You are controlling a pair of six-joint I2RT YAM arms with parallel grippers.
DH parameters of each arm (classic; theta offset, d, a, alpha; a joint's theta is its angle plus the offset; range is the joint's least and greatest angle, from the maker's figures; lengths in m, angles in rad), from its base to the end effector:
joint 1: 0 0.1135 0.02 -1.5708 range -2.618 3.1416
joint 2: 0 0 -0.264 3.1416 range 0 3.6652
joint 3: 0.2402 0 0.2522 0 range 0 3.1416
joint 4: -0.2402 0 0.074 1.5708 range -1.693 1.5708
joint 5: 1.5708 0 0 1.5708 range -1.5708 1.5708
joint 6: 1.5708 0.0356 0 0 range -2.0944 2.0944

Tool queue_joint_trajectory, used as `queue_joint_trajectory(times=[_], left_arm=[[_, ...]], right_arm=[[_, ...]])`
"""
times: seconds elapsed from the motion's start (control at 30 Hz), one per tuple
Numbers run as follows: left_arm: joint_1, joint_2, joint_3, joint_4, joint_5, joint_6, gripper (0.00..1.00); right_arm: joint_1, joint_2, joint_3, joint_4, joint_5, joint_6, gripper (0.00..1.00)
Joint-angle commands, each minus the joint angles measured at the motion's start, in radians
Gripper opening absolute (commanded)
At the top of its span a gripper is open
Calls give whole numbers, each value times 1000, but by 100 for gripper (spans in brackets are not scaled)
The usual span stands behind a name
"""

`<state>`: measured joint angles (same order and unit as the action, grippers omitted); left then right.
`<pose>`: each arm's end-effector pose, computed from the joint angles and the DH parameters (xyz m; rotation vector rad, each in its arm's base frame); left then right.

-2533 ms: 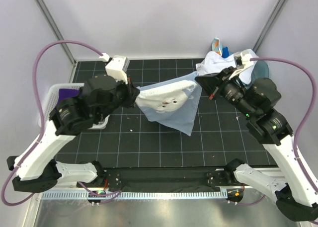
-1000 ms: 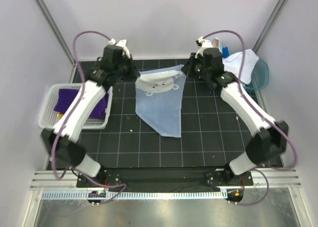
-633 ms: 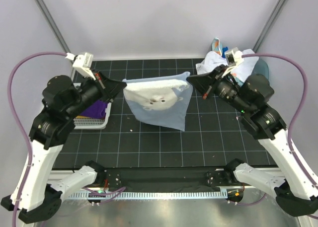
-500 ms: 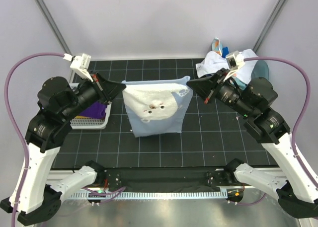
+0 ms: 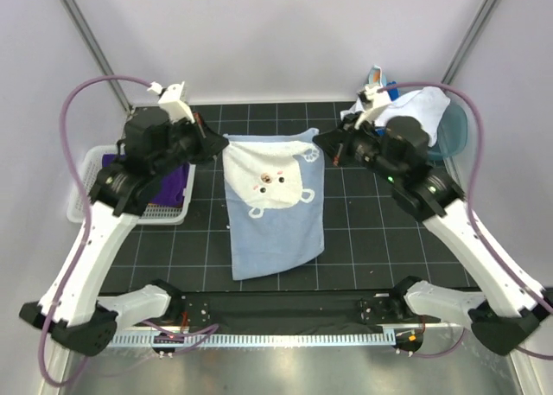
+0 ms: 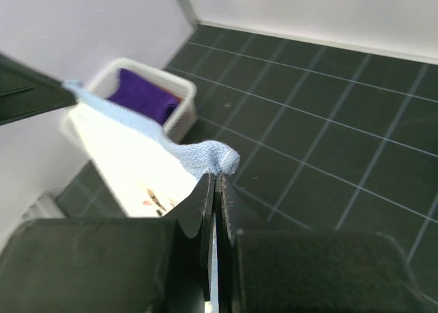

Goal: Fold and stack the towels
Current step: Flatten out the crumpled towel, then fold the towel

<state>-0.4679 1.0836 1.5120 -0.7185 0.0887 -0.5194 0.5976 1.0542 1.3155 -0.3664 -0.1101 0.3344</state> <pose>0.1764 -0.0927 0.4718 0.0141 1.9310 -0.7568 0.1793 0.1268 0.4528 -0.3131 1.7096 0.7875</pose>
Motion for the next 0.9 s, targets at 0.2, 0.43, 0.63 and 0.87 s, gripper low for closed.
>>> queue_joint_trajectory(times=[0.2, 0.43, 0.63, 0.87], left_arm=[[127, 355, -1, 278, -79, 16, 0], [209, 712, 157, 392, -7, 7, 0], [239, 900, 249, 432, 26, -2, 0], [250, 966, 248, 458, 32, 2, 0]], right_arm=[[-179, 412, 65, 271, 21, -34, 1], [-248, 805, 301, 348, -54, -20, 1], [-259, 1021, 448, 351, -68, -17, 1], [-271, 1084, 455, 395, -76, -5, 1]])
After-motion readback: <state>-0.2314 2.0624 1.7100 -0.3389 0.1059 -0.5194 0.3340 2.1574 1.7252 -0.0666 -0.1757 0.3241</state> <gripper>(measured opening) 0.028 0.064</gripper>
